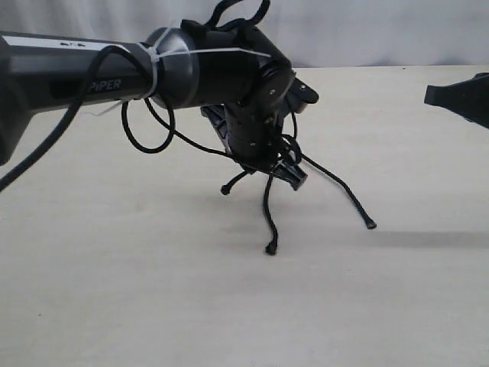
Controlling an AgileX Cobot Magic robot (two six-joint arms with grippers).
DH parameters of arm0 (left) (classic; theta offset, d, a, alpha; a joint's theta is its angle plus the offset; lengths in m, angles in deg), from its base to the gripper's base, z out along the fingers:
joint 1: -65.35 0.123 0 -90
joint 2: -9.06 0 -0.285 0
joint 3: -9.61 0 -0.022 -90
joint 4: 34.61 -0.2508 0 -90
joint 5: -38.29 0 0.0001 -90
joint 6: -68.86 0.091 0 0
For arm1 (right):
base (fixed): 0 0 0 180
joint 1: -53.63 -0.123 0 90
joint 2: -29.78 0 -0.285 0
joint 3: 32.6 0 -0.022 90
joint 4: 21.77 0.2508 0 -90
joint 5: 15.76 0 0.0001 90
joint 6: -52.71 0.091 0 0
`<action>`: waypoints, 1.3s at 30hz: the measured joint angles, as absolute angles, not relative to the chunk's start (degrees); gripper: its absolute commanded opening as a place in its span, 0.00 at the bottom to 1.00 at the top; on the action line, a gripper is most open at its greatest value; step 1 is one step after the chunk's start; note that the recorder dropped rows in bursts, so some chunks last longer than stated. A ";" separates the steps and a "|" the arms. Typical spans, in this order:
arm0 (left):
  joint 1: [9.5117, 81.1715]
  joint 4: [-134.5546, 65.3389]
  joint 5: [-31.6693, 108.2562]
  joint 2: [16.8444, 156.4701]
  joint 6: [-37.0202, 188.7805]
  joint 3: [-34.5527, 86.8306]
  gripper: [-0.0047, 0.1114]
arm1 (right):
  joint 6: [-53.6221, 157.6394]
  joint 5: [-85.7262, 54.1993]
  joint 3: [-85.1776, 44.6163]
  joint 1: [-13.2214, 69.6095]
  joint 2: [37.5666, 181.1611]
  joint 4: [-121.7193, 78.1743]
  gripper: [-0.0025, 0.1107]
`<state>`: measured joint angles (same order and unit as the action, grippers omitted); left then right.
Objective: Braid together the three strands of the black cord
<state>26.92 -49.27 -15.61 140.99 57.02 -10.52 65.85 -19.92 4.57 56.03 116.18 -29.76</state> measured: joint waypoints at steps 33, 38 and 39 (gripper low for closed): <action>36.70 -70.32 7.18 134.56 37.89 16.81 0.04 | 65.85 -20.99 4.57 56.03 116.18 -29.76 0.06; 37.31 -70.08 8.70 134.56 37.63 17.32 0.12 | 65.85 -20.99 4.57 56.03 116.18 -29.76 0.06; 37.31 -70.08 8.96 134.56 37.63 17.32 0.16 | 65.85 -20.99 4.57 56.03 116.18 -29.76 0.06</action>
